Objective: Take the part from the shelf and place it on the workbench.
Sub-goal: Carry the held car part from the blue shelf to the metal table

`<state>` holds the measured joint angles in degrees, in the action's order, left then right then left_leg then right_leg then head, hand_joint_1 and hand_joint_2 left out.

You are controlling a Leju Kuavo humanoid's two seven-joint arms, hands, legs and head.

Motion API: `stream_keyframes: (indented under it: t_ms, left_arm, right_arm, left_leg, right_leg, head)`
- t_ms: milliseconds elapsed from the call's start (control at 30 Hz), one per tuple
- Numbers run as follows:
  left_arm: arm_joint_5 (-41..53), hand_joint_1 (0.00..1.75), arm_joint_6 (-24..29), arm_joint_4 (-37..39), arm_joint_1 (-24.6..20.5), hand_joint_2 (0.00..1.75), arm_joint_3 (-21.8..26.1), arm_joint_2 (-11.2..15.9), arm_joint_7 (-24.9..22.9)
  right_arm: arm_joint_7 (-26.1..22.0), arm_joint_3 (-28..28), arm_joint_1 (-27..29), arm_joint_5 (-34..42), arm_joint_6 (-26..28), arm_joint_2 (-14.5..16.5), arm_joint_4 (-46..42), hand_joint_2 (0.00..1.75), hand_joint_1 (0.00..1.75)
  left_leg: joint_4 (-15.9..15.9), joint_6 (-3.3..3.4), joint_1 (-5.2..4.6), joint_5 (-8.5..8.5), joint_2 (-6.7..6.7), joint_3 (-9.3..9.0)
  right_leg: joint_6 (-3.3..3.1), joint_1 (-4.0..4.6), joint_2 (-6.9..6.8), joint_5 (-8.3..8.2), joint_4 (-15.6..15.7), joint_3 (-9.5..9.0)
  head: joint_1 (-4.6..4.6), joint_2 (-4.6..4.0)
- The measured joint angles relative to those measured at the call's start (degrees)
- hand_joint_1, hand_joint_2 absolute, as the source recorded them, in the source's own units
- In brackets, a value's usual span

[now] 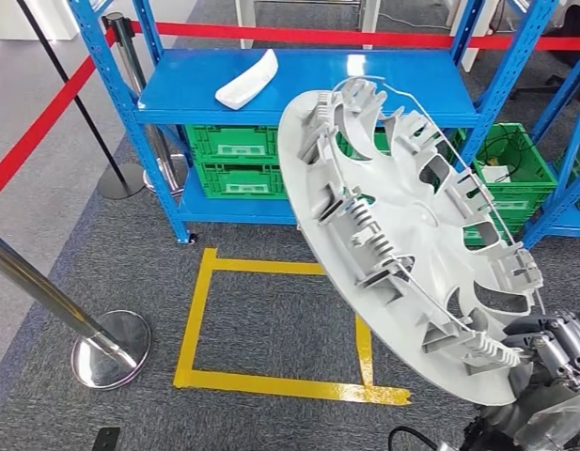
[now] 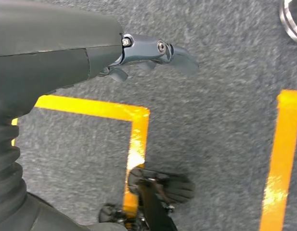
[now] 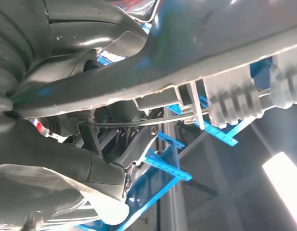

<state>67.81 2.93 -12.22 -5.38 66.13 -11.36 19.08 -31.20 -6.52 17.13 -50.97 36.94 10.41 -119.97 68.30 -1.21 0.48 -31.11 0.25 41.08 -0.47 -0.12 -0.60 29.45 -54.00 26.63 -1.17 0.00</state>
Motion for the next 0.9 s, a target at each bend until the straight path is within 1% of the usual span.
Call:
stream_keyframes:
  t_ms: [33, 67, 100, 133, 167, 200, 233, 267, 300, 333, 367, 400, 433, 467, 500, 533, 567, 600, 633, 667, 700, 733, 767, 800, 833, 867, 900]
  left_arm:
    - [0.0, 0.0, 0.0, 0.0, 0.0, 1.75, 0.0, 0.0, 0.0]
    - [0.0, 0.0, 0.0, 0.0, 0.0, 1.75, 0.0, 0.0, 0.0]
    - [0.0, 0.0, 0.0, 0.0, -0.1, 1.75, 0.0, 0.0, 0.0]
    - [0.0, 0.0, 0.0, 0.0, -0.1, 1.75, 0.0, 0.0, 0.0]
    - [0.0, 0.0, 0.0, 0.0, -0.1, 1.75, 0.0, 0.0, 0.0]
    - [0.0, 0.0, 0.0, -0.1, -0.2, 1.75, 0.0, 0.1, 0.0]
    - [0.0, 0.0, 0.0, -0.1, -0.2, 1.75, 0.0, 0.0, 0.1]
    - [0.0, 0.0, 0.0, -0.1, -0.3, 1.75, 0.0, 0.0, 0.1]
    - [0.0, 0.0, 0.0, -0.1, -0.4, 1.75, 0.0, 0.0, 0.1]
    - [0.1, 0.0, 0.0, -0.1, -0.3, 1.75, 0.0, 0.0, 0.2]
    - [0.1, 0.0, 0.0, -0.1, -0.3, 1.75, 0.0, -0.1, 0.2]
    - [0.1, 0.0, 0.0, -0.1, -0.2, 1.75, 0.0, -0.2, 0.2]
    - [0.2, 0.0, 0.0, -0.2, -0.2, 1.75, 0.0, -0.2, 0.2]
    - [0.2, 0.0, 0.0, -0.2, -0.3, 1.75, 0.0, -0.2, 0.2]
    - [0.3, 0.0, 0.0, -0.2, -0.3, 1.75, 0.0, -0.1, 0.2]
    - [0.3, 0.0, 0.0, -0.2, -0.3, 1.75, 0.0, -0.1, 0.2]
    - [0.3, 0.0, 0.0, -0.2, -0.3, 1.75, 0.0, -0.1, 0.2]
    - [0.3, 0.0, 0.0, -0.2, -0.3, 1.75, 0.0, -0.1, 0.2]
    - [0.3, 0.0, 0.0, -0.2, -0.3, 1.75, 0.0, -0.1, 0.2]
    - [0.3, 0.0, 0.0, -0.2, -0.3, 1.75, 0.0, -0.2, 0.2]
    - [0.3, 0.0, 0.0, -0.2, -0.4, 1.75, 0.0, -0.2, 0.2]
    - [0.3, 0.0, 0.0, -0.2, -0.4, 1.75, 0.0, -0.2, 0.2]
    - [0.3, 0.0, 0.0, -0.2, -0.5, 1.75, 0.0, -0.3, 0.2]
    - [0.4, 0.0, 0.0, -0.2, -0.5, 1.75, 0.0, -0.3, 0.2]
    - [0.4, 0.0, 0.0, -0.2, -0.4, 1.75, 0.0, -0.4, 0.1]
    - [0.4, 0.0, 0.0, -0.2, -0.4, 1.75, 0.0, -0.3, 0.1]
    - [0.4, 0.0, 0.0, -0.2, -0.3, 1.75, 0.0, -0.3, 0.1]
  right_arm:
    - [0.0, 0.1, 0.0, 0.0, 0.0, 0.0, 0.0, 1.75, 1.75]
    - [0.0, 0.2, 0.0, 0.1, 0.0, 0.0, 0.0, 1.75, 1.75]
    - [0.0, 0.3, 0.0, 0.1, 0.0, 0.0, 0.0, 1.75, 1.75]
    - [0.0, 0.4, 0.0, 0.1, 0.0, 0.0, 0.0, 1.75, 1.75]
    - [0.0, 0.4, 0.0, 0.1, 0.0, 0.0, 0.0, 1.75, 1.75]
    - [0.0, 0.5, 0.0, 0.1, 0.0, 0.0, -0.1, 1.75, 1.75]
    - [0.0, 0.6, 0.0, 0.1, 0.0, 0.0, -0.1, 1.75, 1.75]
    - [-0.1, 0.6, 0.0, 0.1, 0.0, 0.1, -0.1, 1.75, 1.75]
    - [-0.1, 0.6, -0.1, 0.1, 0.0, 0.1, -0.1, 1.75, 1.75]
    - [-0.2, 0.6, -0.1, 0.1, -0.1, 0.1, -0.2, 1.75, 1.75]
    - [-0.3, 0.7, 0.0, 0.1, -0.1, 0.2, -0.2, 1.75, 1.75]
    - [-0.3, 0.7, 0.0, 0.2, -0.1, 0.2, -0.2, 1.75, 1.75]
    - [-0.3, 0.7, 0.0, 0.2, -0.1, 0.2, -0.2, 1.75, 1.75]
    - [-0.3, 0.7, 0.0, 0.2, -0.1, 0.2, -0.3, 1.75, 1.75]
    - [-0.3, 0.7, 0.0, 0.3, -0.1, 0.2, -0.3, 1.75, 1.75]
    - [-0.3, 0.8, 0.0, 0.3, -0.1, 0.2, -0.3, 1.75, 1.75]
    - [-0.3, 0.8, 0.0, 0.3, -0.1, 0.2, -0.3, 1.75, 1.75]
    - [-0.3, 0.8, 0.1, 0.3, -0.1, 0.2, -0.3, 1.75, 1.75]
    - [-0.3, 0.8, 0.1, 0.3, -0.1, 0.2, -0.3, 1.75, 1.75]
    - [-0.3, 0.8, 0.0, 0.3, -0.1, 0.2, -0.3, 1.75, 1.75]
    - [-0.3, 0.8, 0.0, 0.3, -0.1, 0.2, -0.3, 1.75, 1.75]
    - [-0.3, 0.9, 0.0, 0.3, -0.1, 0.2, -0.4, 1.75, 1.75]
    - [-0.3, 0.9, 0.0, 0.4, -0.2, 0.2, -0.5, 1.75, 1.75]
    - [-0.4, 0.9, 0.0, 0.4, -0.2, 0.2, -0.7, 1.75, 1.75]
    - [-0.5, 1.0, 0.0, 0.5, -0.3, 0.2, -0.7, 1.75, 1.75]
    - [-0.6, 1.0, 0.1, 0.6, -0.3, 0.2, -0.7, 1.75, 1.75]
    - [-0.7, 1.1, 0.1, 0.7, -0.4, 0.3, -0.7, 1.75, 1.75]
  left_leg:
    - [3.7, -0.14, 0.01, -1.43, 0.0, 0.27]
    - [6.0, -0.21, 0.01, -1.24, 0.0, -0.08]
    - [6.4, -0.2, 0.01, 0.07, 0.0, -1.28]
    - [4.7, -0.11, 0.01, 1.72, -0.01, -3.42]
    - [1.2, 0.06, 0.01, 2.65, -0.03, -6.33]
    - [-3.2, 0.32, -0.04, 2.47, -0.07, -9.45]
    - [-6.9, 0.67, -0.13, 1.7, -0.11, -11.86]
    - [-9.4, 1.03, -0.25, 0.84, -0.15, -13.24]
    - [-10.5, 1.41, -0.39, 0.43, -0.17, -13.62]
    - [-10.7, 1.84, -0.41, 0.69, -0.12, -13.15]
    - [-10.7, 2.26, -0.35, 1.21, 0.05, -12.63]
    - [-10.8, 2.71, -0.26, 1.85, 0.2, -11.95]
    - [-10.9, 3.08, -0.15, 2.61, 0.35, -11.13]
    - [-10.9, 3.34, -0.15, 3.36, 0.47, -10.27]
    - [-10.9, 3.46, -0.22, 4.14, 0.45, -9.21]
    - [-10.9, 3.49, -0.3, 4.93, 0.48, -8.21]
    - [-10.8, 3.49, -0.4, 5.71, 0.51, -7.18]
    - [-10.8, 3.44, -0.51, 6.5, 0.54, -6.14]
    - [-10.8, 3.38, -0.62, 7.28, 0.57, -5.17]
    - [-10.8, 3.3, -0.72, 8.04, 0.58, -4.38]
    - [-10.7, 3.16, -0.88, 8.74, 0.53, -3.74]
    - [-10.7, 2.99, -1.0, 9.44, 0.5, -3.31]
    - [-10.7, 2.8, -1.03, 10.14, 0.47, -3.1]
    - [-10.9, 2.53, -1.02, 10.86, 0.46, -2.91]
    - [-11.2, 2.23, -0.99, 11.67, 0.44, -2.77]
    - [-11.4, 1.91, -0.89, 11.85, 0.36, -2.57]
    - [-10.9, 1.56, -0.84, 10.85, 0.27, -2.24]
  right_leg:
    - [0.0, 0.03, -0.02, -0.73, -0.3, 0.99]
    - [0.03, 0.05, -0.04, -1.43, -0.7, 2.1]
    - [0.11, 0.05, -0.05, -2.03, -1.2, 3.26]
    - [0.24, 0.04, -0.05, -2.54, -1.8, 4.47]
    - [0.4, 0.02, -0.05, -2.95, -2.4, 5.55]
    - [0.6, 0.1, -0.06, -3.25, -3.0, 6.47]
    - [0.87, 0.16, -0.1, -3.61, -3.5, 7.14]
    - [1.16, 0.19, -0.15, -4.01, -3.8, 7.61]
    - [1.5, 0.21, -0.19, -4.46, -4.0, 7.96]
    - [1.87, 0.16, -0.21, -4.94, -4.0, 8.18]
    - [2.18, 0.09, -0.09, -4.88, -4.2, 8.56]
    - [2.51, 0.06, 0.08, -3.79, -5.1, 9.15]
    - [2.79, 0.01, 0.25, -1.63, -7.0, 10.07]
    - [3.02, -0.06, 0.4, 1.34, -10.0, 11.18]
    - [3.2, -0.08, 0.44, 4.25, -13.7, 12.19]
    - [3.27, -0.11, 0.44, 6.04, -17.3, 12.83]
    - [3.25, -0.09, 0.44, 6.36, -19.7, 12.76]
    - [3.11, -0.07, 0.44, 5.26, -20.3, 11.79]
    - [2.85, -0.02, 0.44, 3.41, -18.9, 9.81]
    - [2.48, 0.07, 0.46, 1.9, -15.7, 6.88]
    - [2.06, 0.24, 0.46, 1.49, -11.1, 3.03]
    - [1.74, 0.37, 0.46, 2.08, -6.2, -0.45]
    - [1.52, 0.55, 0.48, 2.95, -2.6, -2.82]
    - [1.37, 0.72, 0.49, 3.62, -0.3, -4.03]
    - [1.23, 0.74, 0.5, 3.45, 0.4, -3.82]
    - [0.98, 0.7, 0.41, 2.77, 0.3, -3.19]
    - [0.58, 0.58, 0.32, 2.08, 0.3, -2.54]
  head:
    - [0.0, 0.0]
    - [0.02, 0.0]
    - [0.02, 0.0]
    - [0.03, 0.0]
    - [0.02, 0.0]
    - [0.01, 0.0]
    - [-0.02, 0.0]
    - [-0.03, 0.0]
    - [-0.05, 0.0]
    - [-0.06, 0.0]
    - [-0.01, 0.0]
    - [-0.11, 0.0]
    - [-0.19, 0.01]
    - [-0.33, 0.01]
    - [-0.53, 0.01]
    - [-0.6, 0.01]
    - [-0.71, 0.0]
    - [-0.76, 0.0]
    - [-0.78, 0.0]
    - [-0.79, 0.0]
    - [-0.79, 0.0]
    - [-0.79, 0.0]
    - [-0.79, 0.0]
    - [-0.83, 0.0]
    - [-0.81, 0.0]
    - [-0.88, 0.0]
    - [-0.87, 0.0]
